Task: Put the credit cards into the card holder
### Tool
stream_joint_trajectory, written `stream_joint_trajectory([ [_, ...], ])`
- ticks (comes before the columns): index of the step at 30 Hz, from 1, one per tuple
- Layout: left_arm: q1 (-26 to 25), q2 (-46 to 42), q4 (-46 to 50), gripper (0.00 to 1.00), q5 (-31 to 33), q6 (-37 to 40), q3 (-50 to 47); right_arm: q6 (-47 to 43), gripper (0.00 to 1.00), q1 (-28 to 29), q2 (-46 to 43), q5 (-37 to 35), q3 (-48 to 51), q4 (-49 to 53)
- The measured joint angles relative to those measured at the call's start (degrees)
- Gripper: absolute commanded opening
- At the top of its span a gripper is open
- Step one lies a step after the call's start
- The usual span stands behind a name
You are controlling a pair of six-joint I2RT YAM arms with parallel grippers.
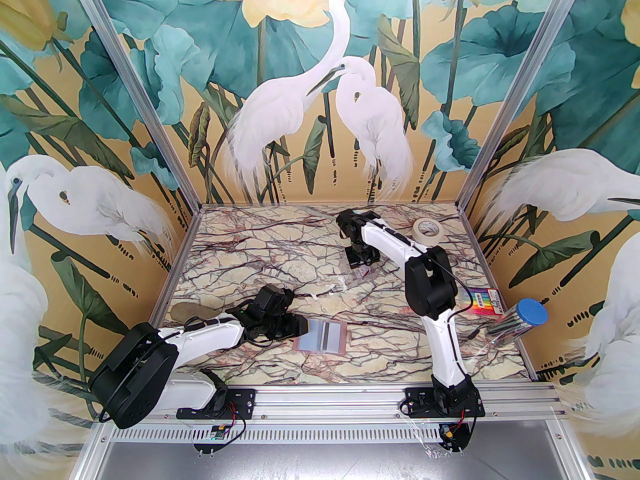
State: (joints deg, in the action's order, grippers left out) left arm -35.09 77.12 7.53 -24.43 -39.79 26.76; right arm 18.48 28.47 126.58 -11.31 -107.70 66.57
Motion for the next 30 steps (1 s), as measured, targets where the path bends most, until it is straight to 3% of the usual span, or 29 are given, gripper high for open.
stream_joint_trajectory([
  [8,0.2,0.2,0.0,0.44,-0.3,0.0,0.1,5.2,0.43,-0.7,-3.0,6.8,5.1,-4.1],
  [16,0.2,0.2,0.0,0.44,-0.3,0.0,0.1,11.7,0.45,0.4,-6.5,14.1,10.5,-7.0],
  [23,0.2,0.2,0.0,0.44,-0.3,0.0,0.1,14.5,0.48,1.1,-7.3,14.3,11.1,-7.0],
  [30,0.2,0.2,0.0,0.44,-0.3,0.0,0.0,14.8,0.50,1.2,-7.6,9.9,9.2,-5.0],
])
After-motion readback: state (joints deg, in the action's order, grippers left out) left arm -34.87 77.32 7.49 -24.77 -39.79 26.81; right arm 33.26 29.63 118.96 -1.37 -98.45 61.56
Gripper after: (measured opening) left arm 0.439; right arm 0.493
